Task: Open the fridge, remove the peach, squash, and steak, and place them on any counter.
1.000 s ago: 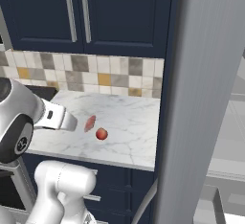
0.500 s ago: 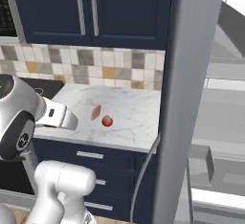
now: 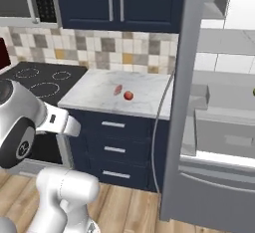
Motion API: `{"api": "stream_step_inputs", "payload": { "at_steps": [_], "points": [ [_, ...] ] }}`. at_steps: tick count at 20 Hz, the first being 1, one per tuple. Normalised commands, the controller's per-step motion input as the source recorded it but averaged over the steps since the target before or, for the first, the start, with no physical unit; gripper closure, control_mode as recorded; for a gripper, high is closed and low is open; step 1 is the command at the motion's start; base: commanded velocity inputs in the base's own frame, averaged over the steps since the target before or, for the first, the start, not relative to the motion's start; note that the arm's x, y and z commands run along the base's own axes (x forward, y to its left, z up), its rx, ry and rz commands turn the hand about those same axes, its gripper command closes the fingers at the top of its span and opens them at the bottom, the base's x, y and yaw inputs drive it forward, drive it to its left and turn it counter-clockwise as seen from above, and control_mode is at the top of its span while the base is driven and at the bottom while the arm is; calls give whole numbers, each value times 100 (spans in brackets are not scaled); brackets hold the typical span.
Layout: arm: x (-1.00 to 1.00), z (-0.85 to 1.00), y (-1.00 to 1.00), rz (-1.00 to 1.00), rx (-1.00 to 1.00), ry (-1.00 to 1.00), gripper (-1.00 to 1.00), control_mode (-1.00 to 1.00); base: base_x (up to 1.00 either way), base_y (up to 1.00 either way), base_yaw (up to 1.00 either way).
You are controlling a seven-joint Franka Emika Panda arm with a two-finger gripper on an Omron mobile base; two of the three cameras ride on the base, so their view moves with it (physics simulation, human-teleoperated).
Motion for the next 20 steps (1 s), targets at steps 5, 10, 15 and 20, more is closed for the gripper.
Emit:
{"api": "stream_step_inputs", "payload": {
  "at_steps": [5,10,15,20],
  "points": [
    [0,0,0,0,0,0,-100,100,-100,-24,13],
    [0,0,0,0,0,0,-100,100,-89,-95,6],
    [0,0,0,0,0,0,-100,100,-33,-100,-3],
    [0,0,0,0,0,0,-100,100,19,-100,-8]
  ]
}}
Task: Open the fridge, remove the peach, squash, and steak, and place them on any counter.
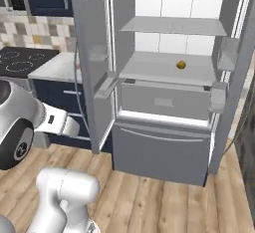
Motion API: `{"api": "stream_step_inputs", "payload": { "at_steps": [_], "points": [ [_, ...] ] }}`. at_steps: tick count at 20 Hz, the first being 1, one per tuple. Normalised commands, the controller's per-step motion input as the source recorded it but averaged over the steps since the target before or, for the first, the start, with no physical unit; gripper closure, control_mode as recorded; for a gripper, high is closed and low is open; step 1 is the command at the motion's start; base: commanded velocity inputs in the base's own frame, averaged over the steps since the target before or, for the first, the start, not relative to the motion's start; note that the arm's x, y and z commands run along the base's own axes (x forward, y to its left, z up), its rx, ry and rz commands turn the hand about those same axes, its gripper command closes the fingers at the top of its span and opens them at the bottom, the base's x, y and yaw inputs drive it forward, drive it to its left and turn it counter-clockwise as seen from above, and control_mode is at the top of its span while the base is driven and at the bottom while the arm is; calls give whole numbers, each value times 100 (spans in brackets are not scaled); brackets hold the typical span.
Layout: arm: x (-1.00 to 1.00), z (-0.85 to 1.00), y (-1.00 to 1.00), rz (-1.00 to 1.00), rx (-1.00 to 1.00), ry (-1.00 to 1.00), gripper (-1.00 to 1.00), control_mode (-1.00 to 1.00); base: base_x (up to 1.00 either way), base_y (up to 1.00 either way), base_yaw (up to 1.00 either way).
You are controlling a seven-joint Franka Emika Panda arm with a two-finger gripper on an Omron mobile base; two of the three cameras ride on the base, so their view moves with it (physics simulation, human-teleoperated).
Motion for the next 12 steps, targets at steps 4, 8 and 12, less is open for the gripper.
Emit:
{"api": "stream_step_inputs", "payload": {
  "at_steps": [4,8,12],
  "points": [
    [0,0,0,0,0,0,-100,100,95,-95,-9],
    [0,0,0,0,0,0,-100,100,100,-27,0],
    [0,0,0,0,0,0,-100,100,100,-30,0]
  ]
}}
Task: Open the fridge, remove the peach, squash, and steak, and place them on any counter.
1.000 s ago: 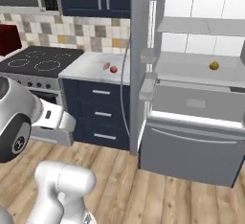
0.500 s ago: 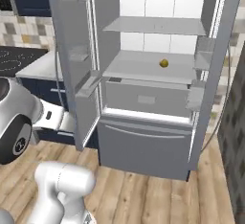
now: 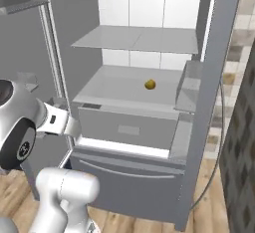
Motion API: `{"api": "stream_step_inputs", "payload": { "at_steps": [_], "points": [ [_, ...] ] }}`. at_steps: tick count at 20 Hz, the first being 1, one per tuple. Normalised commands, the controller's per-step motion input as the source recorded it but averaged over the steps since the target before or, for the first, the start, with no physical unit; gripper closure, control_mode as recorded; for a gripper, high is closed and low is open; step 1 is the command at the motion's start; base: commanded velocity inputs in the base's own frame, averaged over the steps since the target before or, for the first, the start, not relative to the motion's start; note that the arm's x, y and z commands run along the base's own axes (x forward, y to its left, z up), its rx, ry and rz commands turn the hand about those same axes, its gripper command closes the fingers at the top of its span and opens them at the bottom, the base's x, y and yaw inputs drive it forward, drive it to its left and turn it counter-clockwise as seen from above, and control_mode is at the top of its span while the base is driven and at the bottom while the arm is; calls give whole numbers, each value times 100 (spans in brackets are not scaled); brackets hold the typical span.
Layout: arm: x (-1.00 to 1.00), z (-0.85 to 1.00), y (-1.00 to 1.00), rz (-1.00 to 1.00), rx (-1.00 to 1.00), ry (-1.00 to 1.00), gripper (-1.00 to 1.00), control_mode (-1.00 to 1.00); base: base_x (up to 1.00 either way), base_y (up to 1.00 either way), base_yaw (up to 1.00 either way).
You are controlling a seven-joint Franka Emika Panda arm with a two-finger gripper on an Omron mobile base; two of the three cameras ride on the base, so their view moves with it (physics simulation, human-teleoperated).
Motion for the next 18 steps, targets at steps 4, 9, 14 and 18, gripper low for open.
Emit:
{"api": "stream_step_inputs", "payload": {
  "at_steps": [4,9,14,18],
  "points": [
    [0,0,0,0,0,0,-100,100,100,-46,0],
    [0,0,0,0,0,0,-100,100,99,-42,0],
    [0,0,0,0,0,0,-100,100,81,-28,0],
    [0,0,0,0,0,0,-100,100,19,-1,0]
  ]
}}
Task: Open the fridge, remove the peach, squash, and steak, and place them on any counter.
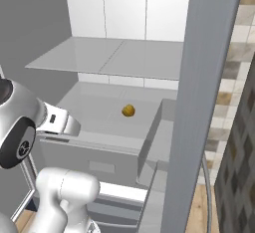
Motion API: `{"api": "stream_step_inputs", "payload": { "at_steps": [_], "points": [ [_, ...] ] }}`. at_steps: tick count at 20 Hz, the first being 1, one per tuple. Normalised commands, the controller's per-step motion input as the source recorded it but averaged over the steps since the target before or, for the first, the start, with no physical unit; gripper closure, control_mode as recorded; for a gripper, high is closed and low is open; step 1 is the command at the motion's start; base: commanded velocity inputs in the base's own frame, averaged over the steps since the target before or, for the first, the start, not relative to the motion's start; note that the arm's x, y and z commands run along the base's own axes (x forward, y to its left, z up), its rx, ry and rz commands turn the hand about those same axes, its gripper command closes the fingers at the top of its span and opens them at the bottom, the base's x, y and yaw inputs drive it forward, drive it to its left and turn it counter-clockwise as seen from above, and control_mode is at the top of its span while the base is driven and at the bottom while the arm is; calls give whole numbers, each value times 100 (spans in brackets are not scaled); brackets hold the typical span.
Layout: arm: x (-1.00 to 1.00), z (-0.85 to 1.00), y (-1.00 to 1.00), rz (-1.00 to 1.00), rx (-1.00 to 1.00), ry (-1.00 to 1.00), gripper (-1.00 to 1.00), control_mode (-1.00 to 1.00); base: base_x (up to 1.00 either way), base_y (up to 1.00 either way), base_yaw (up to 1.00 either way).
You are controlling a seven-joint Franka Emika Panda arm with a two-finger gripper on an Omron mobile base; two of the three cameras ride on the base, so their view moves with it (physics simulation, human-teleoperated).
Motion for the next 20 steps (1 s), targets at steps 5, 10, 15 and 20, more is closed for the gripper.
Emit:
{"api": "stream_step_inputs", "payload": {
  "at_steps": [5,10,15,20],
  "points": [
    [29,-15,-10,0,3,0,-100,-100,4,0,0],
    [34,-36,-26,-1,1,0,-100,-100,0,0,0],
    [7,-37,-5,0,1,-7,-100,-100,0,0,0],
    [78,-49,-23,-6,0,0,-100,-100,0,0,0]
  ]
}}
